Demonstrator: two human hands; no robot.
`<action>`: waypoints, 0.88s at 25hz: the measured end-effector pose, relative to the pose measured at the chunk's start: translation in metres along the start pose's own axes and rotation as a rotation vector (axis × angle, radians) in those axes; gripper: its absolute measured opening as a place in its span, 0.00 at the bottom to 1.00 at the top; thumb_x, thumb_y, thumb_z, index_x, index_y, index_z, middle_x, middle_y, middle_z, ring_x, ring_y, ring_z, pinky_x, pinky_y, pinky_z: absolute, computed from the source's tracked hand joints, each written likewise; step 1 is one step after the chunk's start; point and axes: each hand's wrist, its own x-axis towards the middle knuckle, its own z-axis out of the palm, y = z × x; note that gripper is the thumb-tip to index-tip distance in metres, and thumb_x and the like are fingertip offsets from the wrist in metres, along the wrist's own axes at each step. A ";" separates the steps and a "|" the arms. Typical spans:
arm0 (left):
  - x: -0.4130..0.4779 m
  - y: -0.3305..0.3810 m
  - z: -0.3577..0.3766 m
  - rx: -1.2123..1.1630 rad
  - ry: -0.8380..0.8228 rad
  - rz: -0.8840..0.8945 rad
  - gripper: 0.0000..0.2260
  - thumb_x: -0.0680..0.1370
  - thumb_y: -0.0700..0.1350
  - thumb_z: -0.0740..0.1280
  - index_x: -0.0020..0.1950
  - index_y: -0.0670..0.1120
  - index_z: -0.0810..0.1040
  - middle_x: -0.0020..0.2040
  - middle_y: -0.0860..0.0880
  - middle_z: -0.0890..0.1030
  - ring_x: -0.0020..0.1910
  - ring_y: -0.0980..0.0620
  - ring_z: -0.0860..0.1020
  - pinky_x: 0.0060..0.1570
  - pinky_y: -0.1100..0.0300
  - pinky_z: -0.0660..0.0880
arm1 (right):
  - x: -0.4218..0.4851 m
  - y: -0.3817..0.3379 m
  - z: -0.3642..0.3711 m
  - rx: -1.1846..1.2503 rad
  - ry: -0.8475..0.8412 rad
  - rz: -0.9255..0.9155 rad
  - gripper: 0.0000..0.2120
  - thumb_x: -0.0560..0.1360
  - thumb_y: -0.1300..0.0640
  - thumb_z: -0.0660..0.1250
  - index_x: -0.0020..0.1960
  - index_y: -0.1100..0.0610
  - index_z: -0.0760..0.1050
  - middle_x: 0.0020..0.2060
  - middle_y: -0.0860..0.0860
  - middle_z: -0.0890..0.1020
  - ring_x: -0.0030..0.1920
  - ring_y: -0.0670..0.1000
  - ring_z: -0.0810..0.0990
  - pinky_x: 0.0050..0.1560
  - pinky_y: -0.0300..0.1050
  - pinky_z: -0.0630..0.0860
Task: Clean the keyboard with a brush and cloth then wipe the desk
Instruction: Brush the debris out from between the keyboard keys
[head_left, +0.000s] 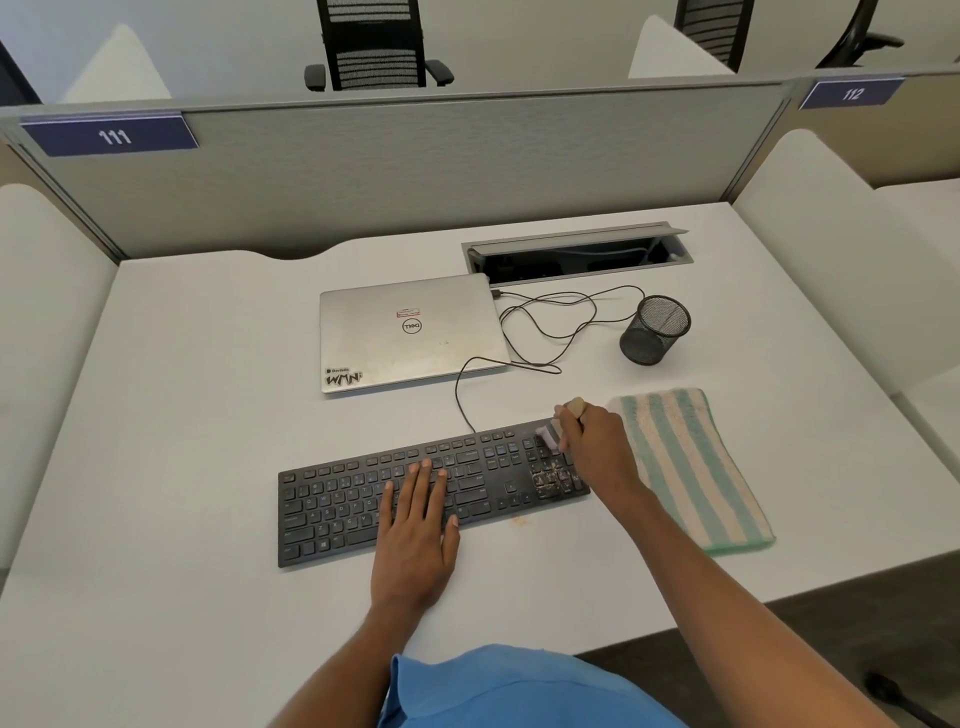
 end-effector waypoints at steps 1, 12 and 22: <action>0.000 0.000 0.000 -0.001 0.000 0.000 0.29 0.86 0.55 0.52 0.86 0.48 0.57 0.87 0.48 0.53 0.86 0.49 0.48 0.82 0.38 0.52 | -0.003 0.000 0.002 0.013 -0.004 0.006 0.20 0.84 0.51 0.59 0.36 0.58 0.73 0.27 0.49 0.80 0.29 0.50 0.78 0.34 0.49 0.75; 0.000 0.000 0.000 0.018 -0.003 -0.002 0.29 0.86 0.56 0.51 0.86 0.48 0.57 0.87 0.47 0.53 0.86 0.49 0.48 0.82 0.40 0.51 | -0.003 -0.005 -0.004 -0.042 -0.040 0.015 0.22 0.84 0.50 0.58 0.34 0.57 0.73 0.27 0.46 0.79 0.29 0.42 0.79 0.32 0.42 0.75; 0.000 0.000 0.000 0.018 -0.006 -0.003 0.29 0.86 0.55 0.52 0.86 0.48 0.57 0.87 0.48 0.53 0.86 0.49 0.48 0.82 0.39 0.51 | 0.002 -0.012 -0.011 -0.063 -0.073 0.036 0.22 0.84 0.52 0.60 0.37 0.64 0.75 0.28 0.49 0.79 0.27 0.40 0.77 0.29 0.35 0.72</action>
